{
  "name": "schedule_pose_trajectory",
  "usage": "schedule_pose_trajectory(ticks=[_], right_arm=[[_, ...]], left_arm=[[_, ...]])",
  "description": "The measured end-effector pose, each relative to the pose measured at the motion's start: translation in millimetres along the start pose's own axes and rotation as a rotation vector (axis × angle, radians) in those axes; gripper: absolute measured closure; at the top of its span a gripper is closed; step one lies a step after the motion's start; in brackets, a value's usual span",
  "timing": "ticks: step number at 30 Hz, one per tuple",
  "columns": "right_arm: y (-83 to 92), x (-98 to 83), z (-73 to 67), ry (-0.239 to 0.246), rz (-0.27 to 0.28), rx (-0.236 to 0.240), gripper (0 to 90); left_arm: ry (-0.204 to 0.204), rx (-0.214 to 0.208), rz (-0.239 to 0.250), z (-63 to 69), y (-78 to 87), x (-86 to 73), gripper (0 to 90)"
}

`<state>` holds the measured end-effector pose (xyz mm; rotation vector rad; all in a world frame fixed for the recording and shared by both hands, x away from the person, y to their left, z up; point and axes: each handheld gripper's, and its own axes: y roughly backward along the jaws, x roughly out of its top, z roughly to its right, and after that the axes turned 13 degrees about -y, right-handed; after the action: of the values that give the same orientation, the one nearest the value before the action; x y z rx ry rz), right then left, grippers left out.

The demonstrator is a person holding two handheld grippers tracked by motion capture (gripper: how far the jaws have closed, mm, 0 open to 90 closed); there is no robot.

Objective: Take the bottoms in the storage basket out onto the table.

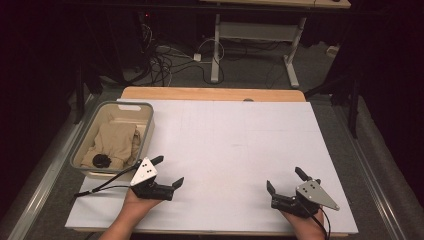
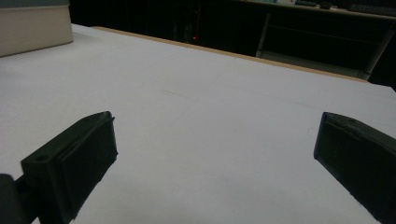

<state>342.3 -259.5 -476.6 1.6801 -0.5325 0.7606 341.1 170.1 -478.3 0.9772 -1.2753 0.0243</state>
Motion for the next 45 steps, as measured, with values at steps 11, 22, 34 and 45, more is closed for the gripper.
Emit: schedule_pose_trajectory(ticks=[11, 22, 34, 45], right_arm=[[51.6, -44.2, -18.1, 0.096, 0.458, 0.129, 0.3], [53.2, -47.6, -18.8, 0.084, 0.471, 0.137, 0.3], [53.6, -47.8, -19.6, 0.082, 0.482, 0.147, 0.3], [55.1, -47.7, -20.1, 0.087, 0.486, 0.141, 0.3]], left_arm=[[-0.137, 0.087, 0.224, 9.9, 21.4, -15.4, 0.0], [-0.113, 0.064, 0.225, 10.6, 18.7, -17.4, 0.0], [-0.109, 0.054, 0.217, 9.9, 17.2, -17.2, 0.0], [-0.100, -0.002, 0.226, 7.0, 23.7, -12.3, 0.0]])
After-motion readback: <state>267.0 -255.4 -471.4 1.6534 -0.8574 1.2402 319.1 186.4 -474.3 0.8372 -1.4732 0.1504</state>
